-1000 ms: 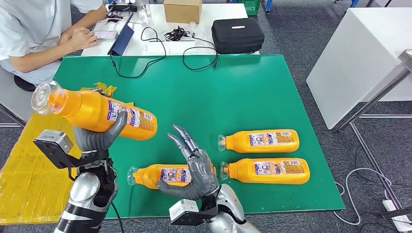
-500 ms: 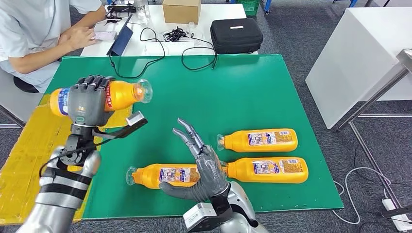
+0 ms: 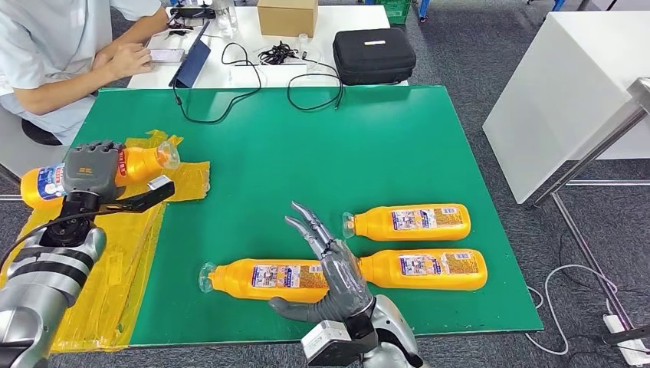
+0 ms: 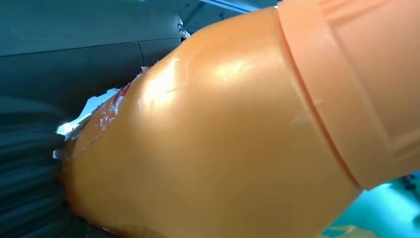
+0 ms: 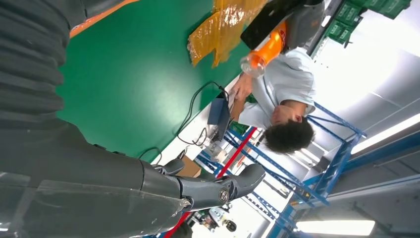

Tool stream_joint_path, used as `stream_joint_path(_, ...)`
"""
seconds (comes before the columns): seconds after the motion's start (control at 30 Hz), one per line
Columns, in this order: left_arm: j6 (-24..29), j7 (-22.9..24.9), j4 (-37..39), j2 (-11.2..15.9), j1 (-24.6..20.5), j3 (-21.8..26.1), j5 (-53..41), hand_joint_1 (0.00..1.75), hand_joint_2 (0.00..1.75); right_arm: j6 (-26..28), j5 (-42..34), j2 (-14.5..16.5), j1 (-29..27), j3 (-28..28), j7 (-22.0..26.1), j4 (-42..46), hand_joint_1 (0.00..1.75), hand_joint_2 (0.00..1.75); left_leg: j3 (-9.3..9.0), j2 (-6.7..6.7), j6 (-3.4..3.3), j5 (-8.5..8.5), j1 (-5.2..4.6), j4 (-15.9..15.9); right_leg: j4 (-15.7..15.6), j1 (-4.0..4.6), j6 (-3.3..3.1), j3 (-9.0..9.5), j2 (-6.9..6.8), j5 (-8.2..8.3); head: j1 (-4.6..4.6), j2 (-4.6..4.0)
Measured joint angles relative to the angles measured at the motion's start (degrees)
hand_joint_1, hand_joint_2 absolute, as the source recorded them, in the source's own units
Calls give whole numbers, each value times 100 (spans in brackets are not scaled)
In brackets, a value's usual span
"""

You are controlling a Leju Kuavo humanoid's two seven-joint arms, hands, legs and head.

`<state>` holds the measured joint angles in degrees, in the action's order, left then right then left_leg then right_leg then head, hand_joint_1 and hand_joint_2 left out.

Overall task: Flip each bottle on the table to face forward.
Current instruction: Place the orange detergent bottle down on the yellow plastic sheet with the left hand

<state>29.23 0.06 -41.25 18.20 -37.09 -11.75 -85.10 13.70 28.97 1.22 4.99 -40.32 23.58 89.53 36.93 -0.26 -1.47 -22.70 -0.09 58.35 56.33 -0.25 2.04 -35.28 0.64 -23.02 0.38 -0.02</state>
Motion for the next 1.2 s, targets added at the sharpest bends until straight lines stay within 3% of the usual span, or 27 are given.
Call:
stream_joint_path(0.27,-733,-124,525,38,-100,38,248,175,175,-124,141,-4,11,10,-166,-19,0,175,0,0,0,2,0,0,0,0,-2,1,0,3,0,0)
stream_joint_path(0.3,-822,-179,573,33,-100,39,306,168,175,-128,169,-4,16,10,-195,-26,0,175,0,0,0,2,0,0,0,1,-2,1,0,3,0,0)
stream_joint_path(0.43,-1140,-562,676,-46,-69,49,737,33,175,-163,388,-4,50,10,-400,-71,0,175,0,-1,0,2,0,0,0,0,-2,1,0,3,0,0)
stream_joint_path(0.53,-1372,-928,662,-225,58,62,1283,2,175,-212,736,-9,117,6,-652,-160,0,175,0,-2,0,1,0,0,-1,0,-2,2,-1,3,0,0)
stream_joint_path(0.73,-1956,-1444,311,-665,508,75,2594,0,175,-293,1067,-52,226,-29,-954,-394,0,175,1,-5,0,0,-3,0,-3,-1,-2,4,-2,3,1,0)
stream_joint_path(1.0,-2295,-1478,-285,-1008,978,-49,3293,0,175,-489,1344,-127,359,-76,-1422,-638,0,175,-5,-9,1,-1,0,0,-2,1,-2,12,-3,3,-3,0)
stream_joint_path(1.2,-2560,-1543,-1099,-1171,1429,-82,4541,0,175,-814,1541,-209,527,-85,-1949,-1027,0,175,-11,-10,0,0,0,0,-2,0,-2,18,-3,3,-1,0)
